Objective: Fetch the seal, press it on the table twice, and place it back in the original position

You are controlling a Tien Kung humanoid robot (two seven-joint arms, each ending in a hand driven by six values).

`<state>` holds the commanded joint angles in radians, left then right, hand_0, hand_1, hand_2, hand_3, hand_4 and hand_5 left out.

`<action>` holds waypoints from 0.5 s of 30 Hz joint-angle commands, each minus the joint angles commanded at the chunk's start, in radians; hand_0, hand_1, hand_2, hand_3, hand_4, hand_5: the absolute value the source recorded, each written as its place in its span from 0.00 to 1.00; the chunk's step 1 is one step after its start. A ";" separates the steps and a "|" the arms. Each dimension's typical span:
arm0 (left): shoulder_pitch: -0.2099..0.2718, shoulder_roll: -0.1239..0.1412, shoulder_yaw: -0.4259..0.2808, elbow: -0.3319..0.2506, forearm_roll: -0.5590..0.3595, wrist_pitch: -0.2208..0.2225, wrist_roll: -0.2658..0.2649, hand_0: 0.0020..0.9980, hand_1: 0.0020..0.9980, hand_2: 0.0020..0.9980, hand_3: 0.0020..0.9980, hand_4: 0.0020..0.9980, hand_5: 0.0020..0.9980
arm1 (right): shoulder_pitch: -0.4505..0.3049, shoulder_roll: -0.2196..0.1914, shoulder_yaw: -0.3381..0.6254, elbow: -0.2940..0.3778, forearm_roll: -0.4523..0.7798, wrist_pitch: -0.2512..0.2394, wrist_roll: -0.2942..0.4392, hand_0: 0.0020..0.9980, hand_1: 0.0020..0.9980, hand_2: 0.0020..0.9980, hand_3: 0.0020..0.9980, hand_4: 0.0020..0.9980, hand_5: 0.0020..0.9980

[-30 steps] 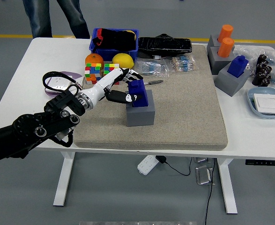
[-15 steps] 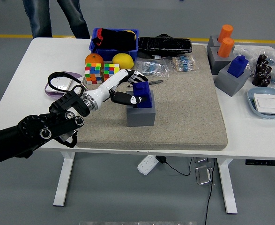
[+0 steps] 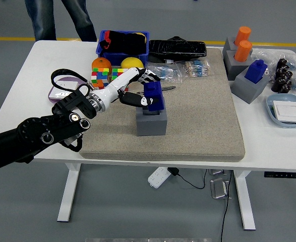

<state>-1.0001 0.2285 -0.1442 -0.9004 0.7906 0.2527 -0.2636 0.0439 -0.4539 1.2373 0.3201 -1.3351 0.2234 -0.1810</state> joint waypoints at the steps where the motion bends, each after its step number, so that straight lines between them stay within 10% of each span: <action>1: -0.003 0.002 0.002 -0.001 0.012 -0.004 0.009 0.84 0.56 0.47 0.67 0.60 0.00 | 0.000 0.000 0.002 0.000 0.000 0.000 0.000 0.83 0.74 0.74 0.71 0.80 0.60; 15: -0.024 0.011 0.002 -0.023 0.095 -0.039 0.076 0.84 0.55 0.46 0.67 0.60 0.00 | 0.000 -0.001 0.005 -0.001 -0.001 -0.001 0.001 0.84 0.74 0.74 0.71 0.80 0.60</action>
<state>-1.0245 0.2400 -0.1426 -0.9238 0.8855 0.2138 -0.1872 0.0443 -0.4552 1.2419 0.3194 -1.3358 0.2226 -0.1799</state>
